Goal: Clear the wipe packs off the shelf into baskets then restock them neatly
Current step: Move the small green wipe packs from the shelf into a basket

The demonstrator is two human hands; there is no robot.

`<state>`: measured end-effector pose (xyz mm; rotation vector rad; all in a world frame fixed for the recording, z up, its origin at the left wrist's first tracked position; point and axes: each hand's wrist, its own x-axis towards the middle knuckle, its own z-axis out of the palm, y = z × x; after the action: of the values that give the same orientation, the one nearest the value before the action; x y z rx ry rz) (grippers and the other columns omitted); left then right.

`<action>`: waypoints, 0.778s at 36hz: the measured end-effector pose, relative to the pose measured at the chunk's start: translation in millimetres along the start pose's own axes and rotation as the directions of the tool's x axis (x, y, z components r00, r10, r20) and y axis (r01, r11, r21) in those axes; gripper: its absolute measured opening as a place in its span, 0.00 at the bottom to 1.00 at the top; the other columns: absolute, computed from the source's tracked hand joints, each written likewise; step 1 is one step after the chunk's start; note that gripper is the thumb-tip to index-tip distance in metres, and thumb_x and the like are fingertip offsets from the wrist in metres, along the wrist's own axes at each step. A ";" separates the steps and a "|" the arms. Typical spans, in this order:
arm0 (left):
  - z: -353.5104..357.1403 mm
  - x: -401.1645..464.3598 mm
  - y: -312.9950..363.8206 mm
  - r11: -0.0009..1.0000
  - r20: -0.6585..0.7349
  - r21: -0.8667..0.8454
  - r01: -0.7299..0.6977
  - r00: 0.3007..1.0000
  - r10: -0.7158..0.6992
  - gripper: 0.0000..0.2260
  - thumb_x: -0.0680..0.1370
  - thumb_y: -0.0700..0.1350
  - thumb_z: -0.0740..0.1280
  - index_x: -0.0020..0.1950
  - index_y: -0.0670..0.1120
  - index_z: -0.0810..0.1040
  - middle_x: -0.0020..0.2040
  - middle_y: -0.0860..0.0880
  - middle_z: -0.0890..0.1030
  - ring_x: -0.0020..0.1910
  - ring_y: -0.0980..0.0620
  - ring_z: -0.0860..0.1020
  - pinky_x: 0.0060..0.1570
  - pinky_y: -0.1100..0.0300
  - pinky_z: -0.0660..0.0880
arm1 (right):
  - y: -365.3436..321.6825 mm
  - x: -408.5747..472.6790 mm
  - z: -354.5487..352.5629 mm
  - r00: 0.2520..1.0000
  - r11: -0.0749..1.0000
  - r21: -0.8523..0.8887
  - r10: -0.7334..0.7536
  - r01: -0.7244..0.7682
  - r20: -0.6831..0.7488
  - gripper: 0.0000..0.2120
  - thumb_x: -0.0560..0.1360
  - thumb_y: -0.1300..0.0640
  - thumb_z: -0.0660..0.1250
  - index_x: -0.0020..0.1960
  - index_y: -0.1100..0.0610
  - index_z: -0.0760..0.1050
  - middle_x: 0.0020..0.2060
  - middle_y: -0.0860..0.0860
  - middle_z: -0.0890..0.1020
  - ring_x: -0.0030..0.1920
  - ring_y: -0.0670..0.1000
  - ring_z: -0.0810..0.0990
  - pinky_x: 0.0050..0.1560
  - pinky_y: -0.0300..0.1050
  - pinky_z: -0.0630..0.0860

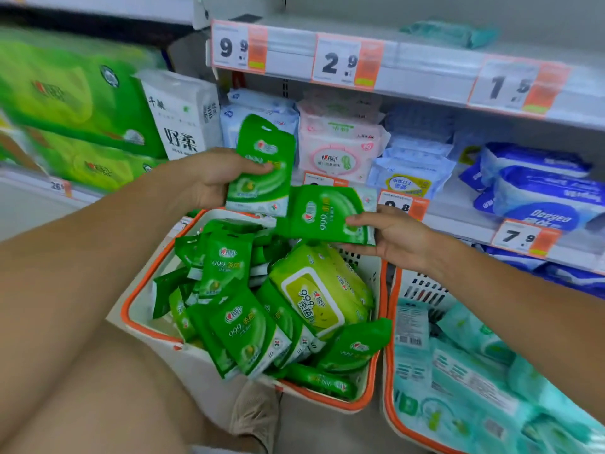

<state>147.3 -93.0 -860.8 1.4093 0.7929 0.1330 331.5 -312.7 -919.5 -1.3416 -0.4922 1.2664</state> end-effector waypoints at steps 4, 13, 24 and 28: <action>-56.7 35.6 -16.8 0.985 -0.123 0.169 0.034 0.992 -0.013 0.30 0.63 0.53 0.83 0.61 0.45 0.81 0.58 0.44 0.84 0.55 0.45 0.84 0.58 0.42 0.78 | -0.7 -8.1 -5.5 1.000 1.000 0.015 0.020 -0.020 0.014 0.21 0.77 0.68 0.67 0.32 0.49 0.83 0.54 0.56 0.86 0.55 0.55 0.84 0.62 0.60 0.77; -56.5 42.1 -37.4 0.937 -0.014 0.347 0.036 0.999 -0.033 0.31 0.63 0.57 0.82 0.64 0.52 0.80 0.60 0.48 0.83 0.59 0.46 0.82 0.63 0.42 0.75 | 8.8 -10.1 -6.3 0.966 0.751 -0.641 0.252 -0.161 0.052 0.05 0.75 0.60 0.73 0.45 0.58 0.78 0.32 0.47 0.84 0.35 0.44 0.84 0.41 0.44 0.82; 35.2 -2.2 -7.0 0.944 0.185 0.295 -0.148 0.978 0.096 0.20 0.73 0.37 0.73 0.65 0.43 0.77 0.58 0.46 0.84 0.56 0.49 0.83 0.57 0.56 0.79 | -33.0 -10.1 27.2 0.989 0.971 -0.225 -0.053 0.084 0.139 0.22 0.77 0.65 0.68 0.70 0.54 0.73 0.62 0.55 0.81 0.59 0.54 0.82 0.59 0.54 0.80; 54.6 3.2 -2.6 0.961 0.231 0.218 -0.169 0.966 0.118 0.20 0.76 0.39 0.70 0.67 0.42 0.76 0.60 0.45 0.83 0.59 0.48 0.81 0.62 0.54 0.77 | -35.6 -11.5 34.9 0.993 0.990 -0.104 -0.084 0.092 0.077 0.19 0.78 0.55 0.70 0.68 0.55 0.75 0.60 0.56 0.83 0.55 0.57 0.84 0.60 0.56 0.80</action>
<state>179.4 -136.9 -867.0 1.6759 0.5370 -0.0044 311.3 -298.8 -874.6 -1.3518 -0.6718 1.2338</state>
